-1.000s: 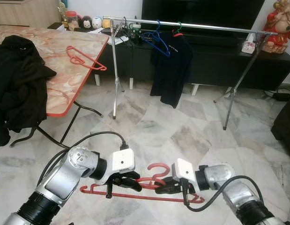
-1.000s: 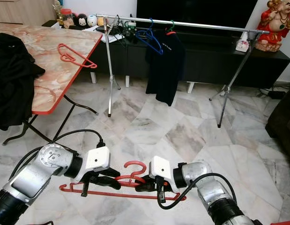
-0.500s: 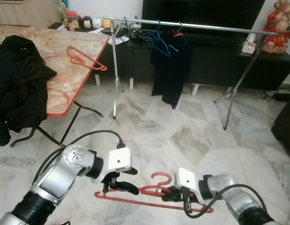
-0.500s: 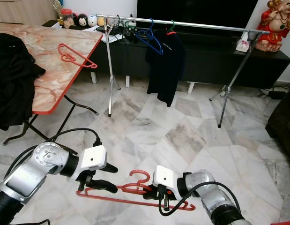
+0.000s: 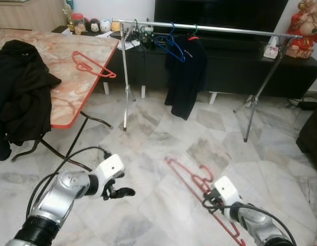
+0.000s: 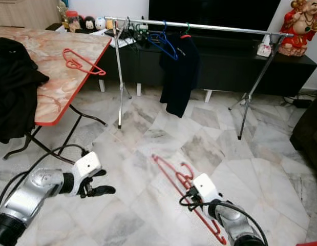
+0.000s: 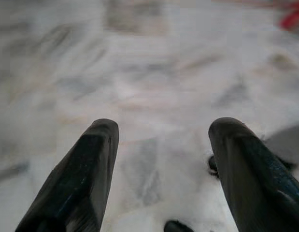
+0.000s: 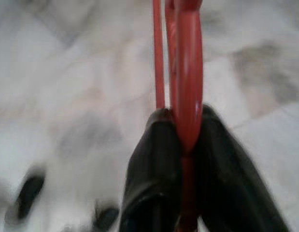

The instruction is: Hang hanger

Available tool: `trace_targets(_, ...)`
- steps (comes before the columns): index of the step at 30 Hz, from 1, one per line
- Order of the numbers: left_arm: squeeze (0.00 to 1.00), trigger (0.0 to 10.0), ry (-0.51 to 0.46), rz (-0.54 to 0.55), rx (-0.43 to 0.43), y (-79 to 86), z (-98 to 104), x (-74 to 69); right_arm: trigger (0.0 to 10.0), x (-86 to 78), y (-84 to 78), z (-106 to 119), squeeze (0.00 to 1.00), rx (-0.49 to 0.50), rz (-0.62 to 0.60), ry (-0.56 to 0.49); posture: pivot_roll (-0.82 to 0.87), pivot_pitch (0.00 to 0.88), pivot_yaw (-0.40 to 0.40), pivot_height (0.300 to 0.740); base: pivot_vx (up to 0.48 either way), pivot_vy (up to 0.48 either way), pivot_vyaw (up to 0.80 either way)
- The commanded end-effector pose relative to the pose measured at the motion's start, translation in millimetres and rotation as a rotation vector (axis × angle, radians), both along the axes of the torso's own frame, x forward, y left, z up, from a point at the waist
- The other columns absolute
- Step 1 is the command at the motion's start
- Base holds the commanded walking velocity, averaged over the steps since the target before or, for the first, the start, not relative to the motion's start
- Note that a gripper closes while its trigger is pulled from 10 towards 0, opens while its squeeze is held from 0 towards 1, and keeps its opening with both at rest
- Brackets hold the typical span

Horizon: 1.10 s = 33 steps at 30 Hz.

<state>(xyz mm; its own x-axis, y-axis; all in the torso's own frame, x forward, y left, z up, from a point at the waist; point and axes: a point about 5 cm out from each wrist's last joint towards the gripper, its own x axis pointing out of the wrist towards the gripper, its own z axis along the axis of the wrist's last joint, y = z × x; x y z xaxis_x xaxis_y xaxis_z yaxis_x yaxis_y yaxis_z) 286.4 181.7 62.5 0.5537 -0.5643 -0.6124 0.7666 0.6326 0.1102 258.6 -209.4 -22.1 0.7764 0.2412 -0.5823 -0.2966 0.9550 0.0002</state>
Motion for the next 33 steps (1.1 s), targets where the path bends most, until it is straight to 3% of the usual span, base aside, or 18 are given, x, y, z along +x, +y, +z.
trace_targets(1,0.0,10.0,0.019,0.054,0.025,6.8,-11,-3.3,0.0,0.4,-6.5,0,0.0,0.013,-0.092,0.002,0.0,0.0,-0.087,0.74,0.0,0.0,0.0)
trace_targets(3,0.0,10.0,0.062,0.182,0.057,15.9,-37,-11.5,0.0,-0.2,-6.6,-2,0.0,0.044,-0.212,-0.011,0.0,0.0,-0.087,0.74,0.0,0.0,0.0)
trace_targets(6,0.0,10.0,0.106,0.27,0.072,21.5,-52,-18.5,0.0,0.0,-7.5,-2,0.0,0.045,-0.267,-0.023,0.0,0.0,-0.087,0.74,0.0,0.0,0.0)
trace_targets(7,0.0,10.0,0.167,0.386,0.114,27.2,-78,-34.6,0.0,0.2,-9.7,-2,0.0,0.058,-0.381,-0.046,-0.01,0.0,-0.091,0.74,0.0,0.0,0.0)
trace_targets(8,0.0,10.0,0.198,0.439,0.123,28.8,-88,-42.3,0.0,-0.4,-10.5,-3,0.0,0.066,-0.421,-0.049,-0.01,0.0,-0.091,0.74,0.0,0.0,0.0)
trace_targets(12,0.0,10.0,0.283,0.583,0.138,32.6,-115,-70.5,0.0,-7.1,-8.5,-10,0.0,0.076,-0.493,-0.003,-0.01,0.0,-0.088,0.74,0.0,0.0,0.0)
trace_targets(13,0.0,10.0,0.283,0.583,0.138,32.6,-115,-70.5,0.0,-7.1,-8.5,-10,0.0,0.076,-0.493,-0.003,-0.01,0.0,-0.088,0.74,0.0,0.0,0.0)
trace_targets(15,0.0,10.0,0.32,0.662,0.17,36.8,-128,-88.1,0.0,-13.7,-5.7,-17,0.0,0.079,-0.505,0.043,-0.02,0.0,-0.086,0.74,0.0,0.0,0.0)
trace_targets(17,0.0,10.0,0.326,0.685,0.174,37.9,-130,-91.2,0.0,-15.4,-5.5,-19,0.0,0.08,-0.512,0.054,-0.02,0.0,-0.085,0.74,0.0,0.0,0.0)
trace_targets(18,0.0,10.0,0.337,0.708,0.183,39.1,-133,-95.9,3.6,-18.8,-5.8,-22,0.0,0.076,-0.516,0.078,-0.02,0.0,-0.083,0.74,0.0,0.0,0.0)
trace_targets(19,0.0,10.0,0.337,0.708,0.183,39.1,-133,-95.9,3.6,-18.8,-5.8,-22,0.0,0.076,-0.516,0.078,-0.02,0.0,-0.083,0.74,0.0,0.0,0.0)
trace_targets(20,0.0,10.0,0.368,0.75,0.176,38.6,-140,-107.0,10.0,-27.6,-7.5,-28,0.0,0.047,-0.52,0.129,-0.02,0.0,-0.084,0.74,0.0,0.0,0.0)
trace_targets(24,0.0,10.0,0.432,0.823,0.146,33.6,-151,-123.6,10.0,-33.5,-9.6,-32,0.0,0.023,-0.542,0.154,0.0,0.0,-0.086,0.74,0.0,0.0,0.0)
trace_targets(27,0.0,10.0,0.433,0.793,0.183,29.6,-154,-130.2,10.0,-30.9,-6.4,-31,0.0,0.029,-0.511,0.132,-0.01,0.0,-0.078,0.74,0.0,0.0,0.0)
trace_targets(33,0.0,10.0,0.431,0.792,0.192,27.9,-156,-132.4,10.0,-28.4,-6.3,-29,0.0,0.04,-0.539,0.12,-0.02,0.0,-0.068,0.74,0.219,0.0,0.0)
